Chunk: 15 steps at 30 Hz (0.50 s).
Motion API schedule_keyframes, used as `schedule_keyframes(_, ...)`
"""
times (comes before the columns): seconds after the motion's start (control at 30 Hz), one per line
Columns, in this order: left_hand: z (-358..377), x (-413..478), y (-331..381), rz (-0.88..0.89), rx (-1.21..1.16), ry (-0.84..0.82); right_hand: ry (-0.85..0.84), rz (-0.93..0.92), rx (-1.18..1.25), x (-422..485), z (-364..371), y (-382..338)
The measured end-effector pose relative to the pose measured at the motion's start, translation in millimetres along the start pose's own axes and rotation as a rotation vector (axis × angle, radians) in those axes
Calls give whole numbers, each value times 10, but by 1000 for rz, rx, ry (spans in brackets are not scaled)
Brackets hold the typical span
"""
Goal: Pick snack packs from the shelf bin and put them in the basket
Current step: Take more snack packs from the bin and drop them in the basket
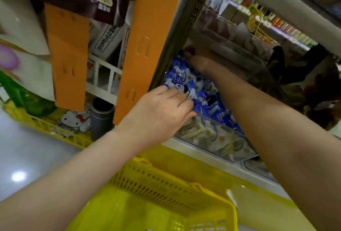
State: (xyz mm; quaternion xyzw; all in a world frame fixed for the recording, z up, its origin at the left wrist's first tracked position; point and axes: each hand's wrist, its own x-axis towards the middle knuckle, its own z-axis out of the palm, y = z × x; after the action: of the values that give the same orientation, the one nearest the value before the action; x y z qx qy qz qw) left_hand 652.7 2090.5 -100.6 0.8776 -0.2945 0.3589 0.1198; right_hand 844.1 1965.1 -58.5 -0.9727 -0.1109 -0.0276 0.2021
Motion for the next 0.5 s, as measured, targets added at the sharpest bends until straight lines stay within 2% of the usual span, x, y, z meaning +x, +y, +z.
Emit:
schedule_keyframes(0.1,14,0,-18,18,-8,16,-33,42,-98,124,29,12)
schedule_keyframes(0.33,36,5,-8,-3,-35,34,-23,52,-39,226,0,-53)
schedule_keyframes(0.5,-13,9,15,-29,-48,-26,116,199,69,236,0,2)
